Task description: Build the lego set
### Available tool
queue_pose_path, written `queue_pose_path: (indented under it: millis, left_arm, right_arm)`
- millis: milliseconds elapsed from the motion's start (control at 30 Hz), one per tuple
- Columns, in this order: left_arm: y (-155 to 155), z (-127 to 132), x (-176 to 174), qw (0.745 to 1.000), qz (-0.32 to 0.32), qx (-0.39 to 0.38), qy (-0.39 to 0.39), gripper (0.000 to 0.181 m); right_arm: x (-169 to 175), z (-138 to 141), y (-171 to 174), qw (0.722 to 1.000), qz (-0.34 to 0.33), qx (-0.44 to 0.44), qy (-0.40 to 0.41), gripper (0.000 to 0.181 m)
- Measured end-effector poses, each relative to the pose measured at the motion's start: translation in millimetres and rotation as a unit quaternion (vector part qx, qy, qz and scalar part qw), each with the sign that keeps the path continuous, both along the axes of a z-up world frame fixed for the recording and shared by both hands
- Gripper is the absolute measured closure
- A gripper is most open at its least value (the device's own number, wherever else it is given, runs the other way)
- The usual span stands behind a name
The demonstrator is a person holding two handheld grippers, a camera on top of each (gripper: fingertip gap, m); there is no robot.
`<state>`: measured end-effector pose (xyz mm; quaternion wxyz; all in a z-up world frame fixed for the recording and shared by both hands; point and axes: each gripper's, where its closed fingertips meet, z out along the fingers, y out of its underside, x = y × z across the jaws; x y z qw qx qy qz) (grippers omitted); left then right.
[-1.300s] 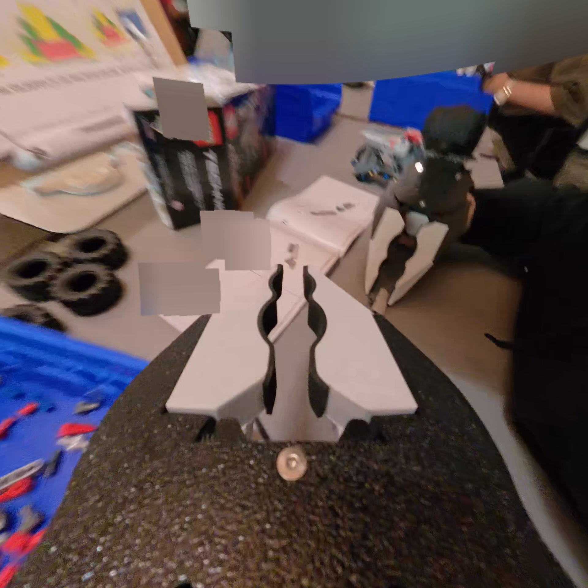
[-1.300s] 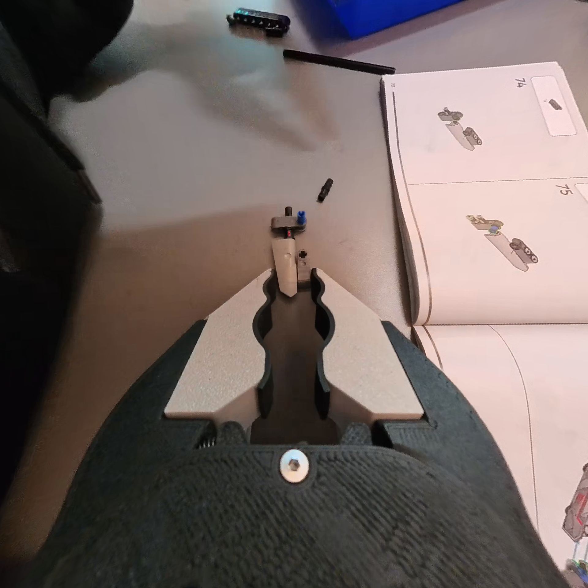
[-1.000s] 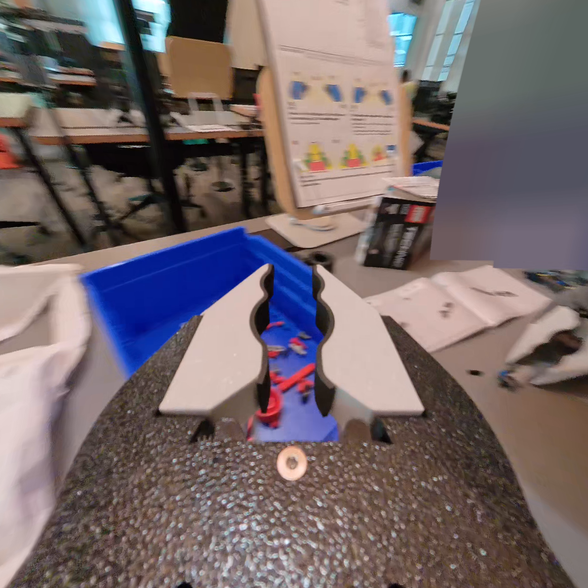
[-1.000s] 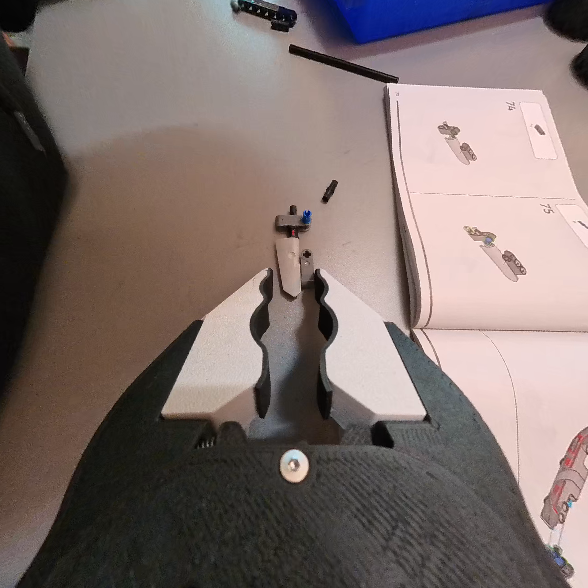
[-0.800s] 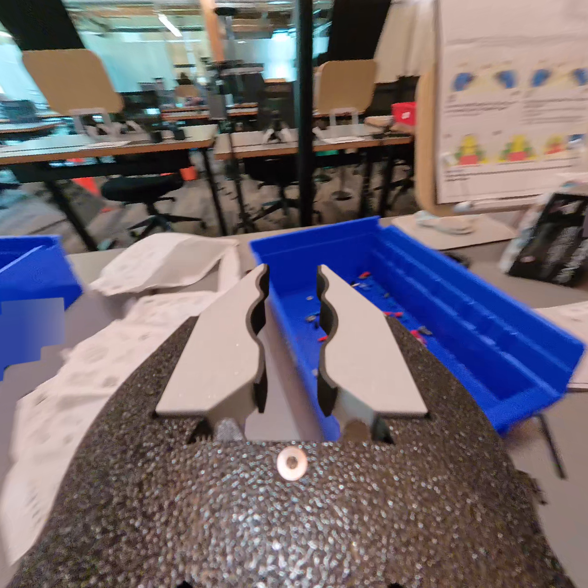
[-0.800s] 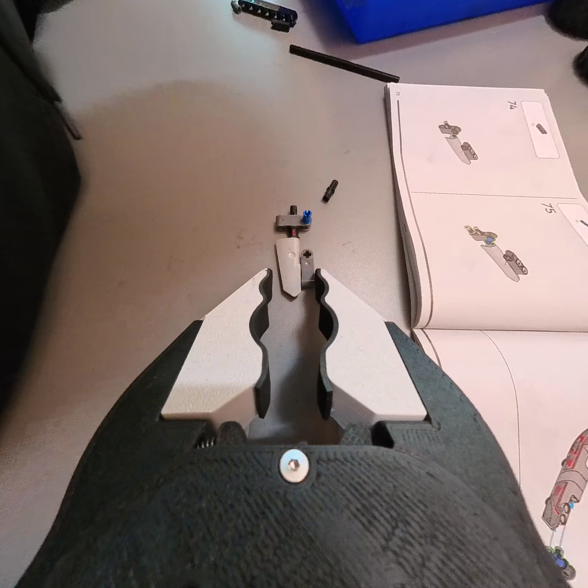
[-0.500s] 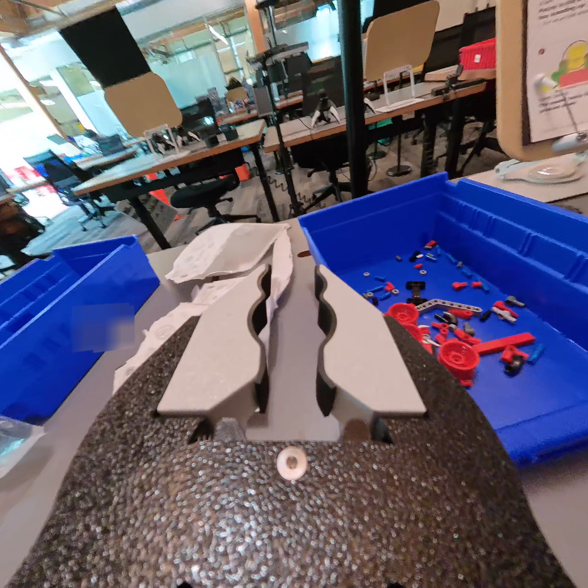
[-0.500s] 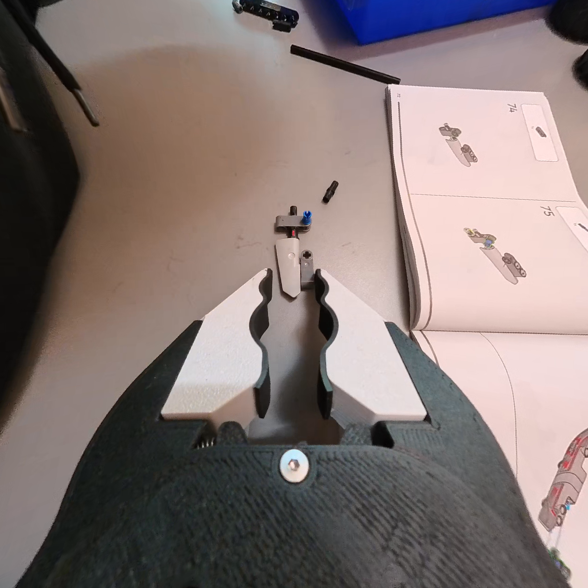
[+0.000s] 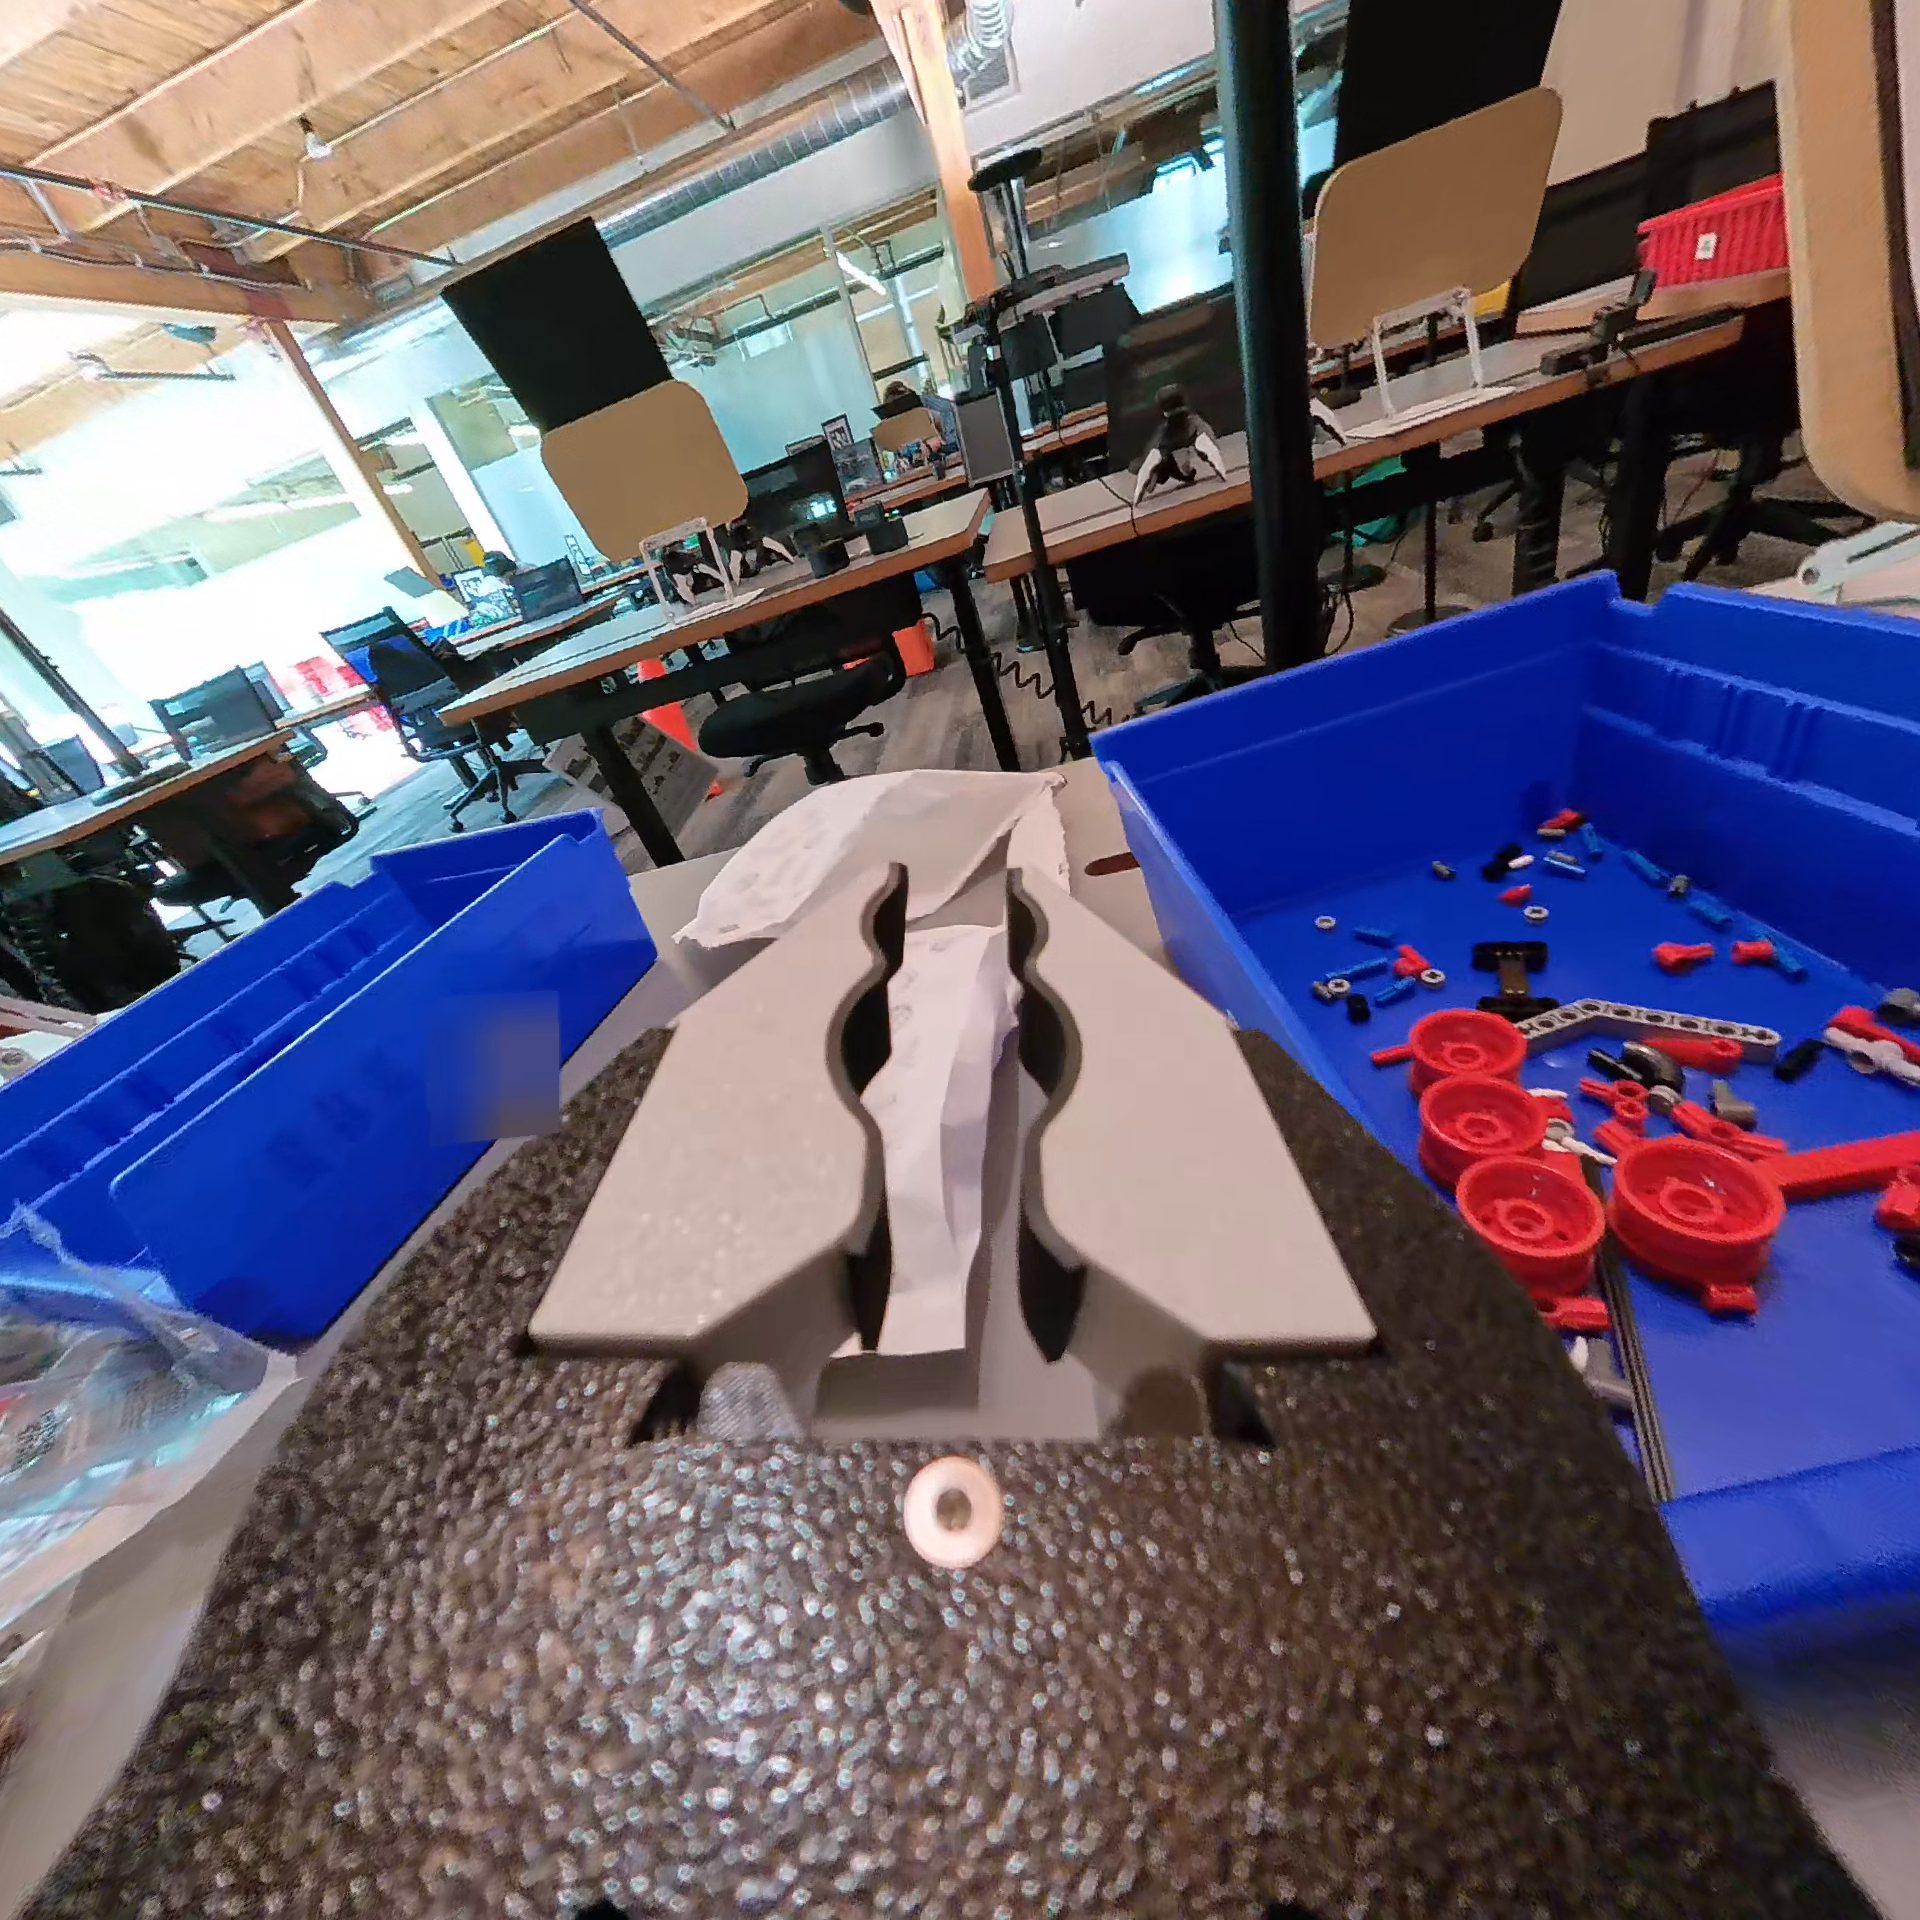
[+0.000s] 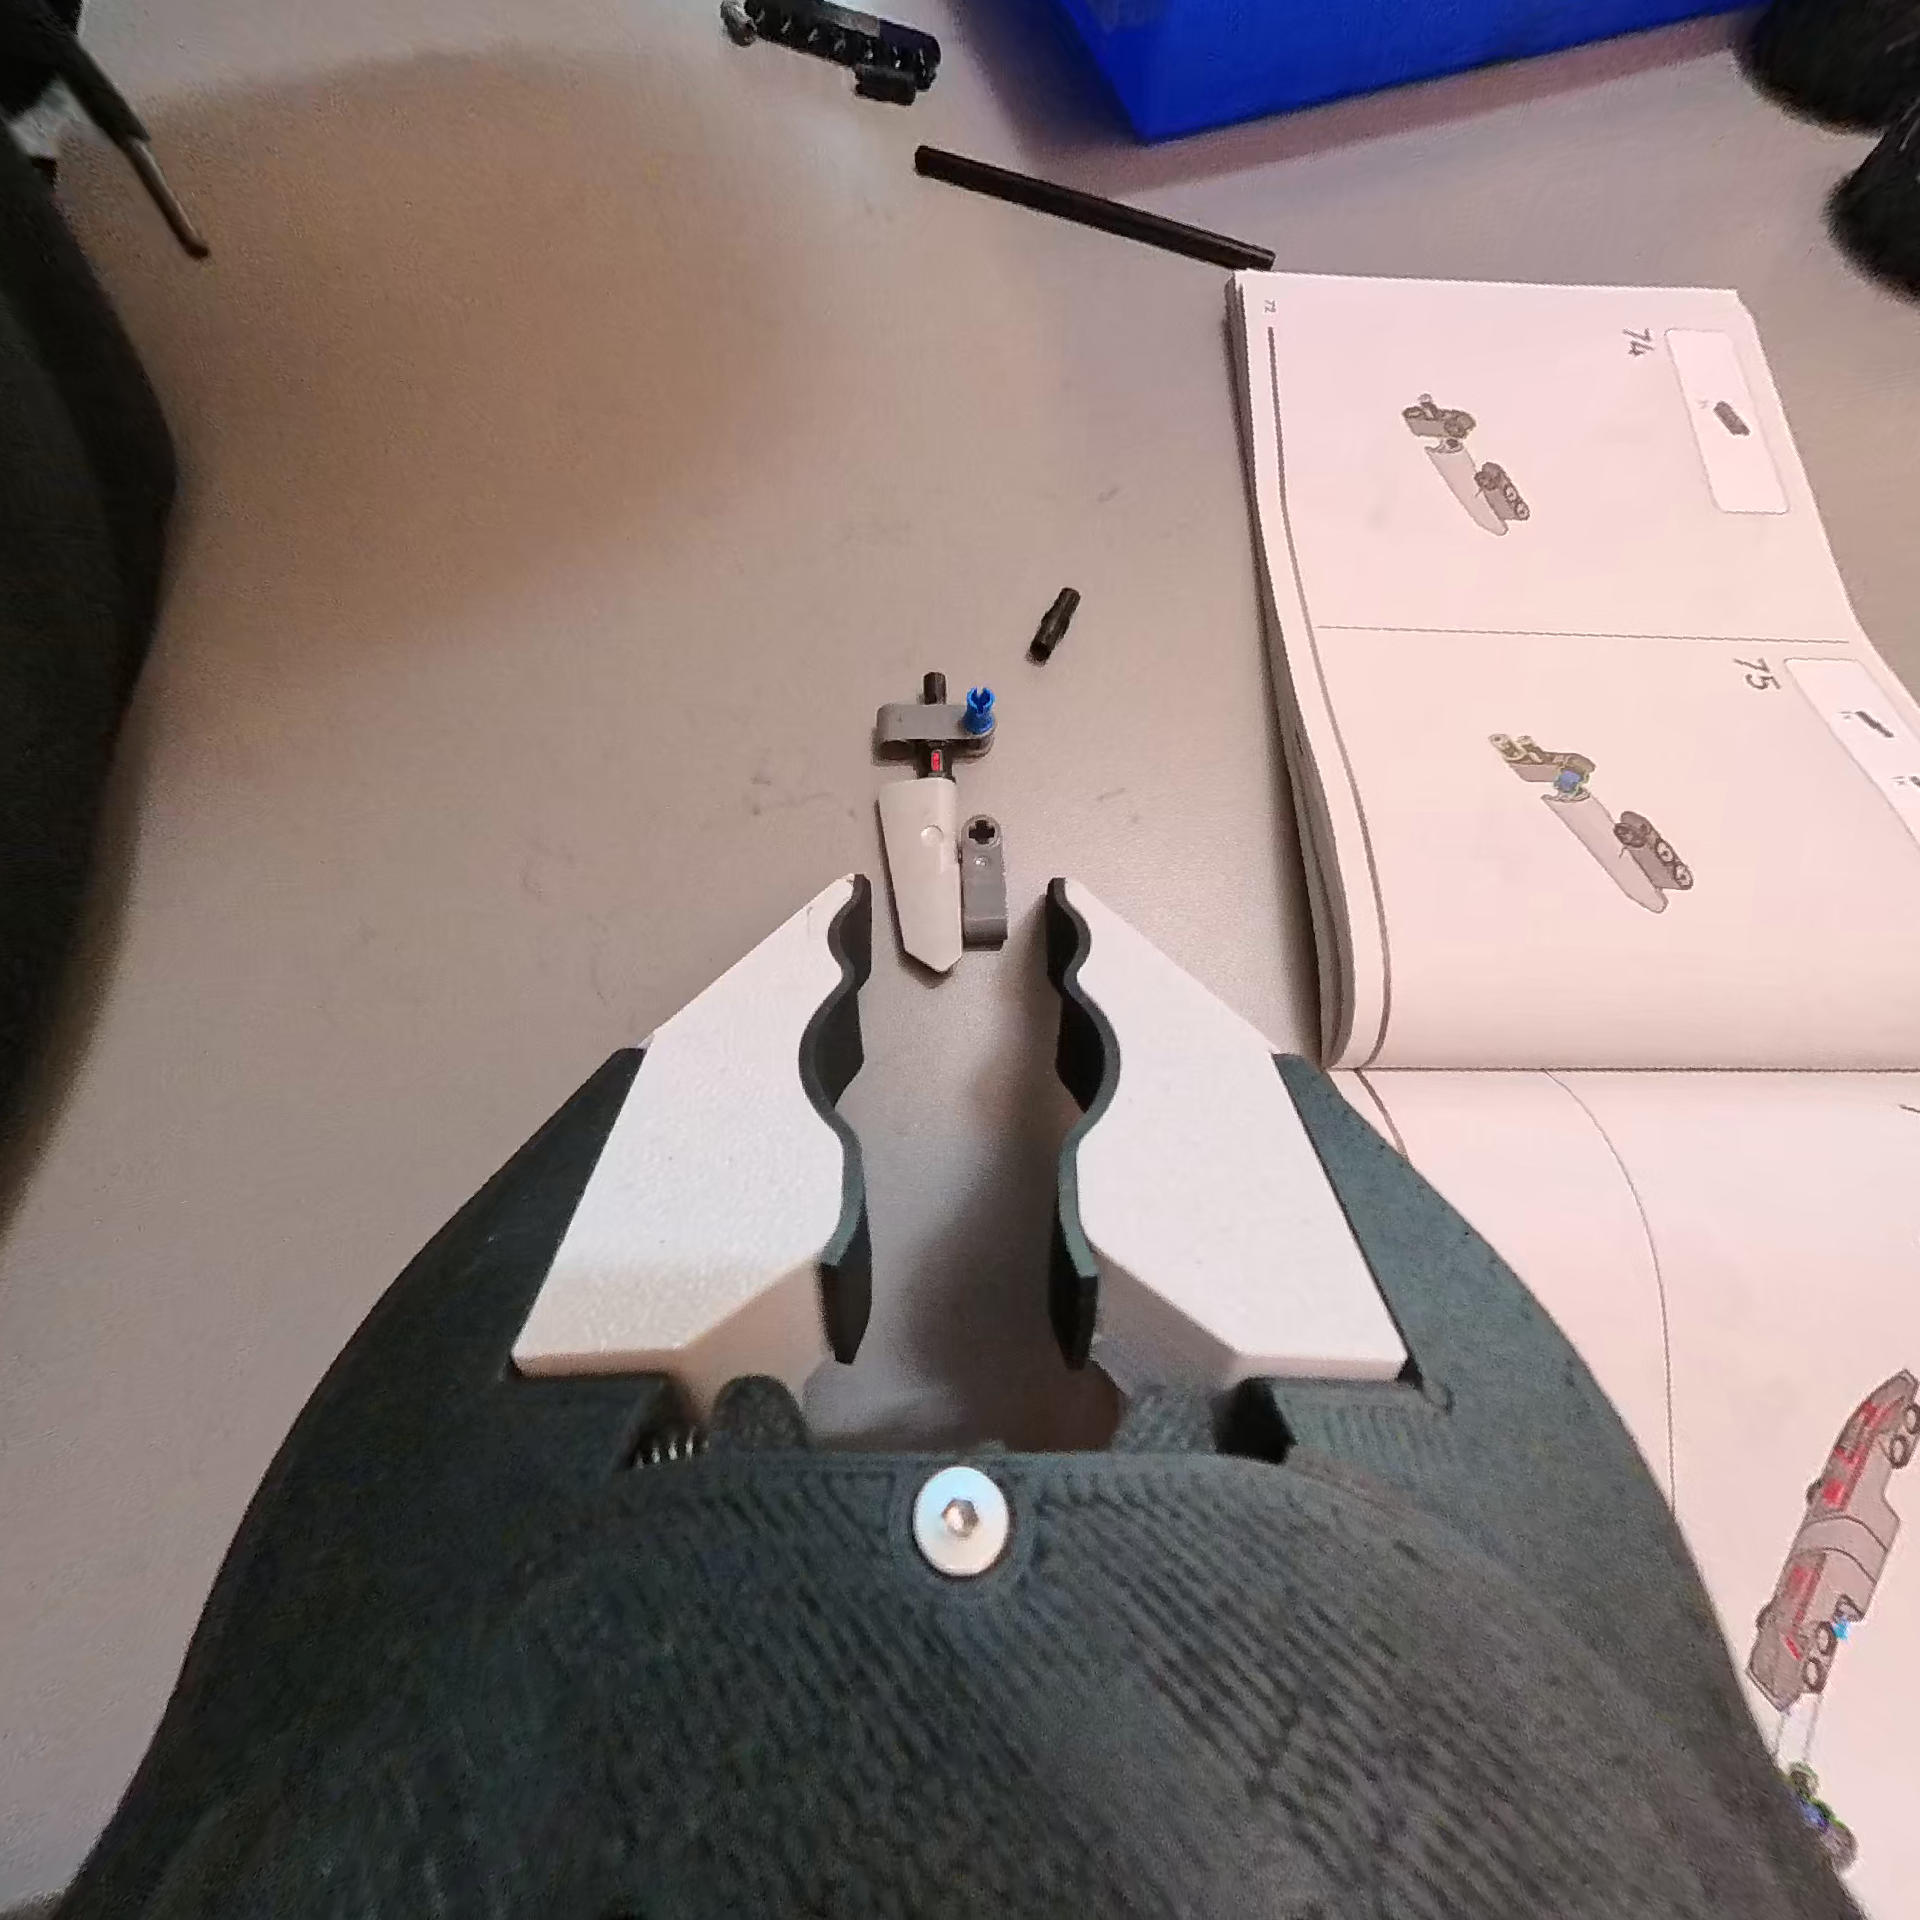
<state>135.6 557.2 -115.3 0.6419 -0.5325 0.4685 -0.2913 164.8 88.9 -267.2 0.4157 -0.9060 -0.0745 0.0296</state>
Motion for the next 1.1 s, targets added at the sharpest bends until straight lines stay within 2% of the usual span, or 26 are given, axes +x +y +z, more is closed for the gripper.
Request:
queue_pose_path:
  millis: [167, 300, 367, 433, 533, 600, 667, 767, 867, 933, 1000, 1100]
  left_arm:
    - [-9, -10, 9, 0.999, -0.017, 0.009, 0.033, 0.167]
    - [-18, -6, 14, 0.999, -0.031, 0.024, 0.031, 0.171]
    - [-38, 5, 22, 0.997, -0.07, 0.023, 0.035, 0.181]
    - [-71, 14, 42, 0.985, -0.148, 0.036, 0.075, 0.181]
    - [-105, -12, 71, 0.936, -0.238, 0.028, 0.256, 0.181]
    - [-115, -31, 85, 0.903, -0.262, 0.025, 0.339, 0.181]
    - [-122, -61, 90, 0.857, -0.294, 0.015, 0.423, 0.181]
    - [-108, -89, 107, 0.827, -0.271, 0.002, 0.493, 0.181]
    - [-95, -118, 106, 0.777, -0.246, 0.037, 0.579, 0.181]
    - [-82, -129, 112, 0.774, -0.212, 0.076, 0.591, 0.181]
    - [-75, -138, 108, 0.755, -0.189, 0.112, 0.617, 0.181]
    - [-78, -138, 107, 0.743, -0.195, 0.151, 0.622, 0.181]
  right_arm:
    - [0, 0, 0, 1.0, -0.001, 0.0, 0.0, 0.15]
    - [1, 0, 0, 1.0, -0.001, 0.0, -0.001, 0.15]
    - [1, 0, 0, 1.0, -0.001, 0.0, -0.001, 0.15]
    - [1, 0, 0, 1.0, -0.001, 0.001, -0.003, 0.15]
    - [0, 0, 0, 1.0, -0.001, 0.0, 0.0, 0.15]
    - [2, 0, 0, 1.0, -0.004, -0.001, 0.004, 0.152]
    - [2, 0, 0, 1.0, -0.006, -0.001, 0.004, 0.153]
    - [2, 0, 0, 1.0, -0.006, 0.0, 0.001, 0.153]
    - [2, 0, 0, 1.0, -0.006, 0.0, 0.003, 0.153]
    - [2, 0, 0, 1.0, -0.006, -0.001, 0.004, 0.153]
    - [3, 0, 0, 1.0, -0.007, -0.001, 0.005, 0.154]
    - [3, 0, 0, 1.0, -0.008, -0.001, 0.006, 0.154]
